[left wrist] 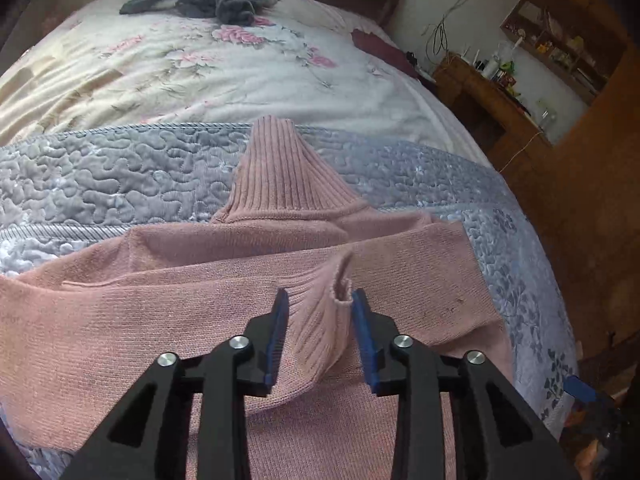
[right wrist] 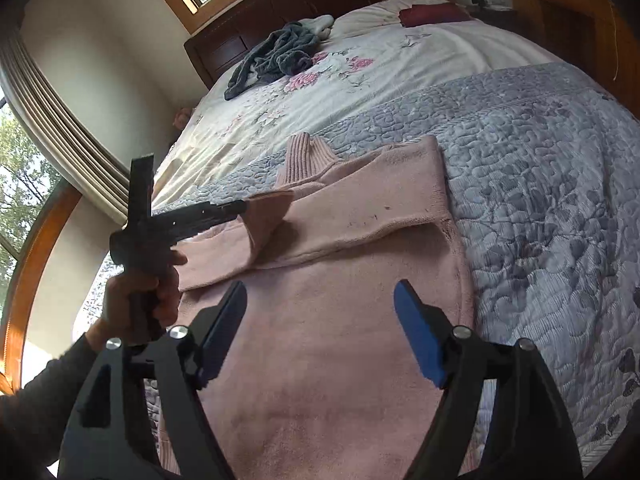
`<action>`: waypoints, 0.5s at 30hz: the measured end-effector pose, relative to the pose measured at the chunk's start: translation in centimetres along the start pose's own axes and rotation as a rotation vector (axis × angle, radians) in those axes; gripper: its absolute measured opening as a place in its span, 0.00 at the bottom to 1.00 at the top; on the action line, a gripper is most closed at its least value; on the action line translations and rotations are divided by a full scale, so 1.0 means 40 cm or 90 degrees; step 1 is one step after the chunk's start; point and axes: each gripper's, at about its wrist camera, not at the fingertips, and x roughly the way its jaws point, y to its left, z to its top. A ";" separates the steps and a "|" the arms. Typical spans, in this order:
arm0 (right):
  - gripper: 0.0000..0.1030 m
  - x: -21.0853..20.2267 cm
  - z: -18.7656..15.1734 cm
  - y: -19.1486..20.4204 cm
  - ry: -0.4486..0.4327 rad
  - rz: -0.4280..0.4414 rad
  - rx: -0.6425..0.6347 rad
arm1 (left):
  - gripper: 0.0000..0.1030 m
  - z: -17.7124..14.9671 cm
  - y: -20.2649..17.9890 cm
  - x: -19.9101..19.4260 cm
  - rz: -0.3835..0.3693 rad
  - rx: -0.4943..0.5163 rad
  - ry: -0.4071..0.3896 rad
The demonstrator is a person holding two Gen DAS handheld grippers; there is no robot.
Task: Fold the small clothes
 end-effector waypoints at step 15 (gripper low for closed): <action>0.62 0.624 0.216 -0.017 0.362 0.104 0.165 | 0.61 -0.345 0.225 -0.167 -0.220 -0.205 -0.123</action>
